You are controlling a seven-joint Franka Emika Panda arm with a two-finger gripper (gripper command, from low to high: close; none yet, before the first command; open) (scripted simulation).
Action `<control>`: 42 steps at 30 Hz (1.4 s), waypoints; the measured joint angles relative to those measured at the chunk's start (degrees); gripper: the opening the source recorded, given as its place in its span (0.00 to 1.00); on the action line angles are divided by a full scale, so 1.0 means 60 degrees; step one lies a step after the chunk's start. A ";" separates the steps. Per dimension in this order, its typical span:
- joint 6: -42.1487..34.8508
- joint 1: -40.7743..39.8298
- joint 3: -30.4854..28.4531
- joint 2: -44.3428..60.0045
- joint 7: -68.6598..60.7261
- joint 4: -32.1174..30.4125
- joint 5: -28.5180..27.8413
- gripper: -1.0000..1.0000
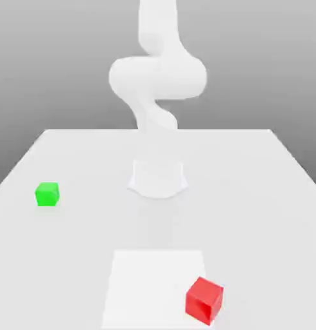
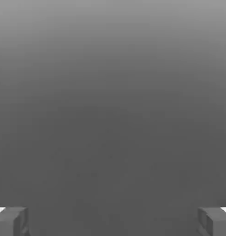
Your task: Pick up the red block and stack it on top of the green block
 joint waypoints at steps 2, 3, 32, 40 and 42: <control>0.0284 0.0383 -0.0240 0.0739 -0.0699 -0.0148 0.0158 0.50; 0.0420 0.0560 -0.0348 0.1095 -0.1038 -0.0219 0.0237 0.50; 0.4808 0.2194 -0.0481 1.0236 -0.7493 -0.1517 0.0759 0.00; 0.4122 0.2322 -0.0652 0.9430 -0.7334 -0.1643 0.0532 0.00; 0.3583 0.2341 -0.0771 0.8777 -0.7171 -0.1760 0.0345 0.00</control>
